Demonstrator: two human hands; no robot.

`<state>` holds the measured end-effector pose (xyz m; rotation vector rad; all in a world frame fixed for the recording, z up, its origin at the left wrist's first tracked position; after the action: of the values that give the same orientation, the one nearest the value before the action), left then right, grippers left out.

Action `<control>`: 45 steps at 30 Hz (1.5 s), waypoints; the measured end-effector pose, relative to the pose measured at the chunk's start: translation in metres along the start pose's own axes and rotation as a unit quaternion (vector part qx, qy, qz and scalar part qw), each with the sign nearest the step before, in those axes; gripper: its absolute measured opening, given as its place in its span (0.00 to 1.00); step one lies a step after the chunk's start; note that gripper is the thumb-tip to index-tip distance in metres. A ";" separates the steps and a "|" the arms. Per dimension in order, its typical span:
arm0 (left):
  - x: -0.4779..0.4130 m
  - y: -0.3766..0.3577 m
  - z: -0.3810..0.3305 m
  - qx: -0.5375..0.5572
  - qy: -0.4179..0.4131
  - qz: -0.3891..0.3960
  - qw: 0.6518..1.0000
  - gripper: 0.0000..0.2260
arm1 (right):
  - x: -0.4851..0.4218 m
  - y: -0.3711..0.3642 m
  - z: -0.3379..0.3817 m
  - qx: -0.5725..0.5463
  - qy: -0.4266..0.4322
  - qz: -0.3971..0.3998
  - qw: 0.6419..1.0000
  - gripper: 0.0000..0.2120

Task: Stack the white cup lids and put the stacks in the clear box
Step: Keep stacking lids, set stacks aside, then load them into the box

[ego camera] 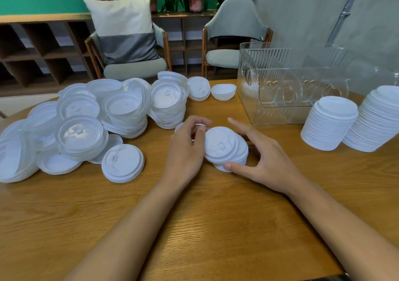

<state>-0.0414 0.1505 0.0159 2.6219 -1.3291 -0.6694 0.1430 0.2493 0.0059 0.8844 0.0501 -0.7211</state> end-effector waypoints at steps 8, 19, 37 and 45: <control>0.007 -0.008 -0.004 -0.123 -0.062 0.072 0.988 0.17 | 0.000 -0.002 -0.002 0.002 0.027 -0.021 0.999 0.36; 0.002 0.005 -0.008 -0.042 -0.049 0.209 0.976 0.41 | 0.000 0.000 -0.002 -0.017 0.013 -0.014 1.000 0.41; 0.008 -0.005 -0.003 -0.028 -0.028 0.186 0.982 0.40 | 0.000 -0.002 -0.006 -0.010 0.010 -0.022 1.000 0.40; 0.004 -0.003 -0.002 -0.013 -0.059 0.133 0.989 0.39 | 0.000 -0.001 -0.007 -0.016 0.008 -0.018 1.000 0.43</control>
<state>-0.0360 0.1490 0.0158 2.3565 -1.6517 -0.8016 0.1438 0.2535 0.0006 0.8610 0.0916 -0.7448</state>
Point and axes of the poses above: each hand's wrist, its own x-axis away from the middle knuckle, its own y-axis out of the back of the hand, z = x × y, the point moved 2 cm from there along -x, towards the middle knuckle
